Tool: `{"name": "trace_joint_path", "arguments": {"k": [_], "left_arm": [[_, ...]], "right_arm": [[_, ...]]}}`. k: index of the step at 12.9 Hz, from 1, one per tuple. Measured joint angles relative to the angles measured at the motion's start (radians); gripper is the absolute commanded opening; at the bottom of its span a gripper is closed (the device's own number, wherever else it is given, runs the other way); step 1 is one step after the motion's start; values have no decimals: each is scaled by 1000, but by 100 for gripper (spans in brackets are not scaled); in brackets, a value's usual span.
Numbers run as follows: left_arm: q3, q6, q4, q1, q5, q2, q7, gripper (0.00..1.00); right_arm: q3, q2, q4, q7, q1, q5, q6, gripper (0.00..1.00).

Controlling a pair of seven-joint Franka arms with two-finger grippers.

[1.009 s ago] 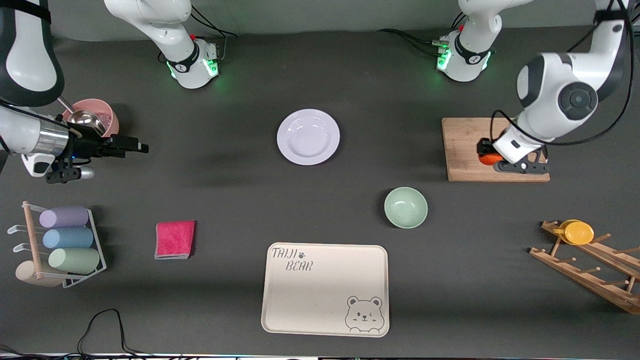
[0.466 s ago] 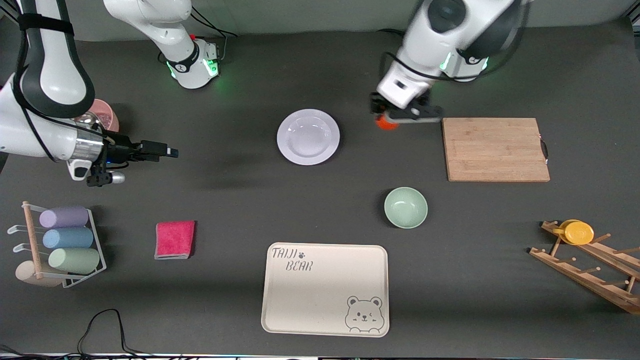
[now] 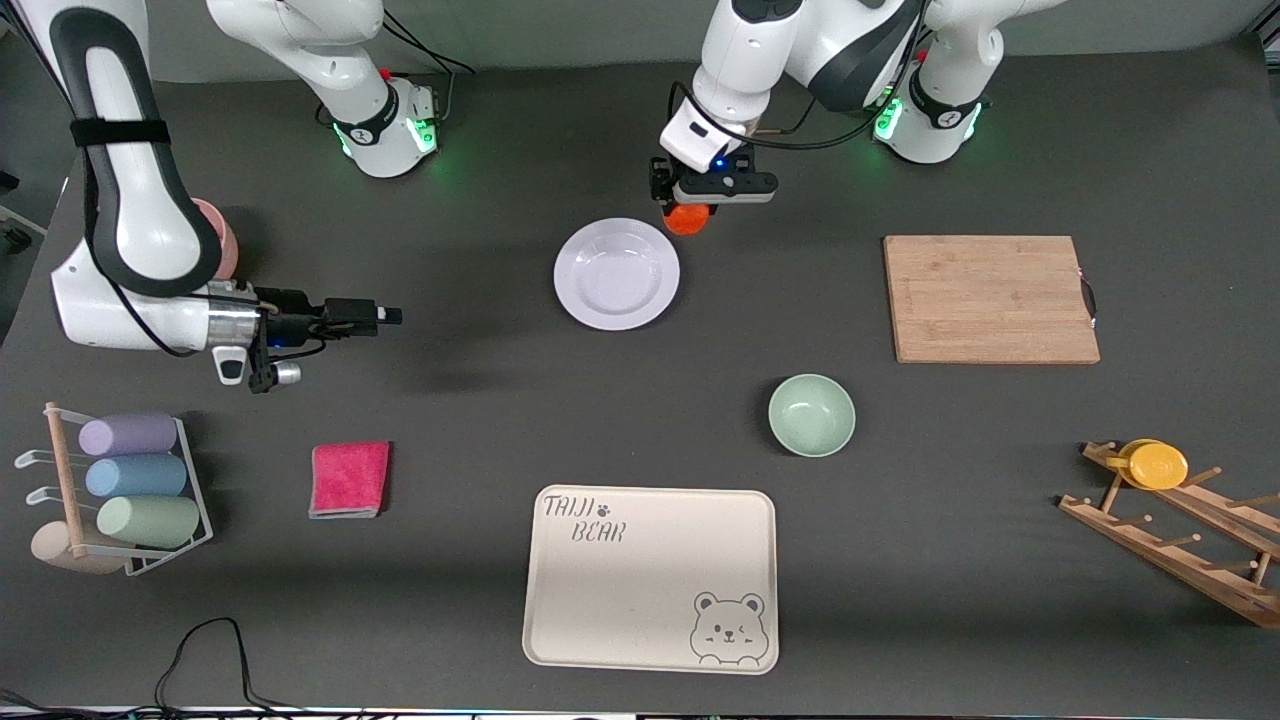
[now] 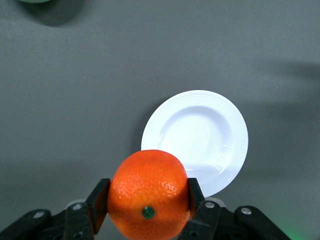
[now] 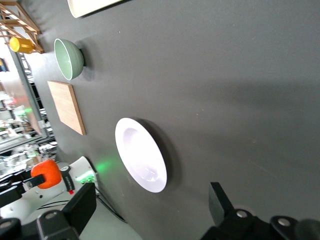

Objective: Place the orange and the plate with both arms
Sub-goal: 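Carry the orange with the left gripper over the white plate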

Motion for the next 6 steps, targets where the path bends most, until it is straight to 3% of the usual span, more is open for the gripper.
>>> {"name": "trace_joint_path", "arguments": {"k": [6], "left_arm": [[14,-141,128,5,3,3,1,0]], "right_arm": [[-1,155,-5,-174,6,240,0,100]]}}
